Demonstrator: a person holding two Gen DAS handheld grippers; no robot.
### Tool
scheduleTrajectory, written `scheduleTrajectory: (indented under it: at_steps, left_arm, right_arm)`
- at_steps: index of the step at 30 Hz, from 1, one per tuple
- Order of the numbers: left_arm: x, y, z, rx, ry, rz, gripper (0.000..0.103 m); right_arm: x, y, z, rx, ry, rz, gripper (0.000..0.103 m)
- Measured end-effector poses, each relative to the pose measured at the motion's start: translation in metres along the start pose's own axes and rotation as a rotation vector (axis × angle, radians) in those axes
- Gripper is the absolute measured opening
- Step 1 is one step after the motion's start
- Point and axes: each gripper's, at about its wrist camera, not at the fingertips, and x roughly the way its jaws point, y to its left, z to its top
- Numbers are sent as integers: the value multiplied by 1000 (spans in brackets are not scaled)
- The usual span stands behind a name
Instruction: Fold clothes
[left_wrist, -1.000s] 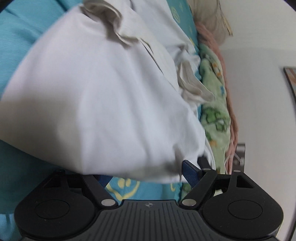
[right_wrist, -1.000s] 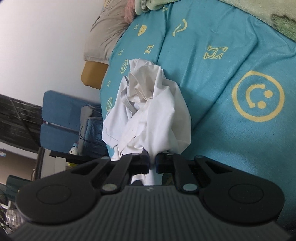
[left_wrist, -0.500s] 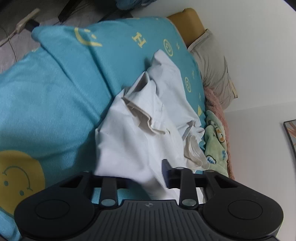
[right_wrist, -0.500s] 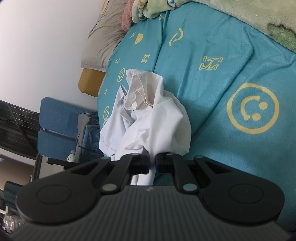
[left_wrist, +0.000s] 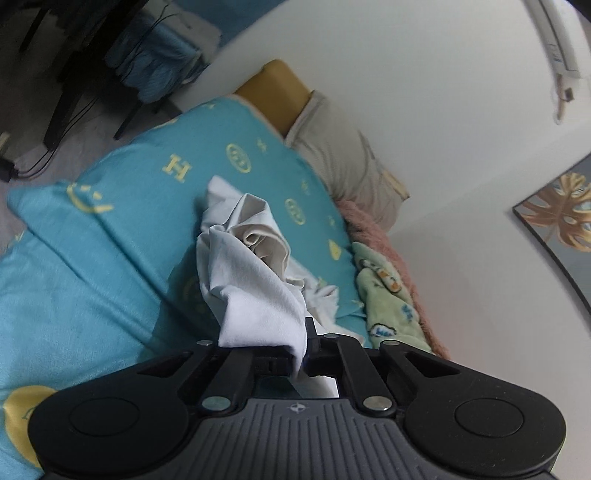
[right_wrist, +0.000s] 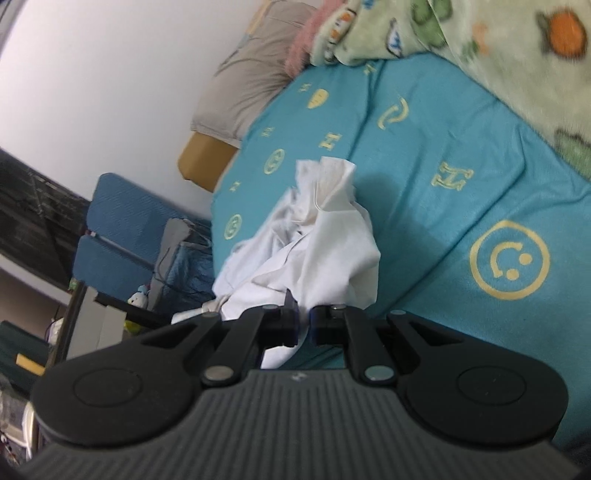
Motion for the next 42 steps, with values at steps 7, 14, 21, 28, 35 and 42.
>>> scheduleTrajectory:
  at_steps: [7,14,21,28,35,42]
  left_arm:
    - [-72,-16,-22,-14,51,-20,4]
    - [-125,-27,-55,-33,61,-9,4]
    - [-74,-30,-19,-86,26,101,7]
    - [19,-13,24,-67,42,233,8]
    - [61,27,34,-67,35,243,10]
    - [78,28,33,59,59,248,18]
  right_arm:
    - [-68,9,-20,-56,10,40,8]
    - [-126,-3,-45,-20,6,55,8]
    - [-65,18,-4,-8,7,12,9]
    - [34,27,29,11,50,-106,10]
    - [81,-7,40,37,173,-33,12]
    - [98,-15,45,18,212,-8,26]
